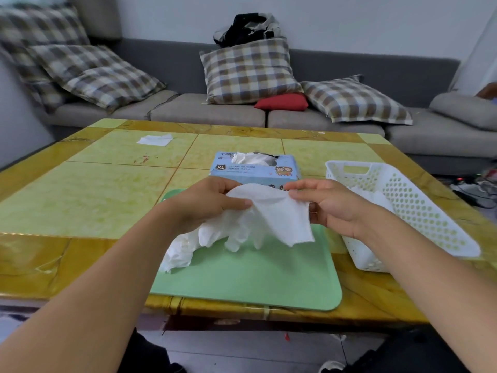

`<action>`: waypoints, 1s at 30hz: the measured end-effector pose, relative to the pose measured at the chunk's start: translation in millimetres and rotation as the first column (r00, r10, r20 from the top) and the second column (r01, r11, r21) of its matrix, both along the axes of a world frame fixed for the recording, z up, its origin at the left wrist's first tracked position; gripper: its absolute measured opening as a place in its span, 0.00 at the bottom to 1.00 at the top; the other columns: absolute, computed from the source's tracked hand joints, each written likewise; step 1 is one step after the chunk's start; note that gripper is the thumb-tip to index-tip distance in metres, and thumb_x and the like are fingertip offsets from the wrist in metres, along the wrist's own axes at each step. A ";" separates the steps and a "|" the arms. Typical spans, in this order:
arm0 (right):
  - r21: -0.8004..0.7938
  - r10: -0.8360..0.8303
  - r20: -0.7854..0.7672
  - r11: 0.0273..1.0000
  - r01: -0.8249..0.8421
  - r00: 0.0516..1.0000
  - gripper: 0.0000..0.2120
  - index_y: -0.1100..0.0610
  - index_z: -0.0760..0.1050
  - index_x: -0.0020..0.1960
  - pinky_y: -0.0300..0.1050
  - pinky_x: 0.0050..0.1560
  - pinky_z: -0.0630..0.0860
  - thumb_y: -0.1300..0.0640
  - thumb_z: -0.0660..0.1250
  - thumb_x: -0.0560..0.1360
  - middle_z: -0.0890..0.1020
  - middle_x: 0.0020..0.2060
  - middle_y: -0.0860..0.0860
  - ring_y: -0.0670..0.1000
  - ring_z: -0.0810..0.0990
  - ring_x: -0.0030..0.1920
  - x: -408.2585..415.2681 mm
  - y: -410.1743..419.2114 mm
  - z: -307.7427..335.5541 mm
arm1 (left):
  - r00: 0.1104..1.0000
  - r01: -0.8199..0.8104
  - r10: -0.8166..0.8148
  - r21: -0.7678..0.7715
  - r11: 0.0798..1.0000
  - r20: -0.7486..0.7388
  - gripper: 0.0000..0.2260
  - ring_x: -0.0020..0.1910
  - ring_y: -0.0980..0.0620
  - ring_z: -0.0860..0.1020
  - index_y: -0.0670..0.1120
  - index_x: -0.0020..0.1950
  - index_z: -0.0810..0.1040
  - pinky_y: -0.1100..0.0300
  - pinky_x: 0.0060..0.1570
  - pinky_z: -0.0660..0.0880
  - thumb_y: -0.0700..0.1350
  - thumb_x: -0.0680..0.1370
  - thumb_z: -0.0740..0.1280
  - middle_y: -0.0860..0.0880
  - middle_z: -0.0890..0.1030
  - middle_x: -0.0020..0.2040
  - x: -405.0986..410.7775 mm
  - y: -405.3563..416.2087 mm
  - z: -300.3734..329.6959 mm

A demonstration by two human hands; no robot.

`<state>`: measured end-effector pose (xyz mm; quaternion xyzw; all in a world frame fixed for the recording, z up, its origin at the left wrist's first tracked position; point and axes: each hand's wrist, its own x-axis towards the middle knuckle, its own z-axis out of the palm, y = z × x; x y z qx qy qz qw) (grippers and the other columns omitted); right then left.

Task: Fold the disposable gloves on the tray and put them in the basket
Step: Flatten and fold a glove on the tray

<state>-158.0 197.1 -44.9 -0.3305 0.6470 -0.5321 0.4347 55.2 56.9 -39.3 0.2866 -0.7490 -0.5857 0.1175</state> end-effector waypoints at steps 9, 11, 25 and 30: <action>-0.197 0.140 0.432 0.979 -0.059 0.891 0.09 0.57 0.81 0.57 0.45 0.43 0.83 0.57 0.67 0.78 0.85 0.49 0.54 0.50 0.84 0.42 9.7 3.9 23.6 | 0.996 0.038 -0.011 0.299 0.953 -0.094 0.09 0.42 0.48 0.84 0.39 0.55 0.81 0.58 0.39 0.81 0.43 0.79 0.68 0.42 0.86 0.49 -5.9 12.0 11.7; -0.145 0.137 0.379 0.986 -0.087 0.915 0.19 0.56 0.78 0.65 0.42 0.43 0.82 0.61 0.70 0.74 0.84 0.53 0.54 0.50 0.84 0.44 7.5 5.7 21.1 | 0.982 -0.047 0.101 0.312 0.949 -0.159 0.09 0.39 0.49 0.84 0.38 0.57 0.80 0.61 0.36 0.80 0.41 0.80 0.68 0.43 0.85 0.46 -12.0 10.9 11.3; -0.430 0.167 0.679 0.880 0.203 0.715 0.14 0.66 0.80 0.57 0.41 0.49 0.84 0.64 0.66 0.73 0.84 0.54 0.61 0.54 0.87 0.49 12.7 11.9 40.8 | 0.979 -0.200 0.186 0.210 0.957 0.086 0.16 0.41 0.47 0.82 0.46 0.60 0.80 0.57 0.38 0.80 0.45 0.73 0.77 0.43 0.85 0.51 -19.3 -8.9 -4.1; -0.483 0.036 0.344 0.863 0.144 0.938 0.15 0.64 0.80 0.56 0.35 0.53 0.81 0.73 0.66 0.72 0.86 0.48 0.55 0.48 0.85 0.50 23.9 10.7 42.3 | 0.966 -0.231 0.213 -0.119 0.966 -0.150 0.24 0.59 0.57 0.78 0.55 0.65 0.77 0.58 0.55 0.75 0.65 0.74 0.69 0.54 0.79 0.63 -24.5 3.9 -2.2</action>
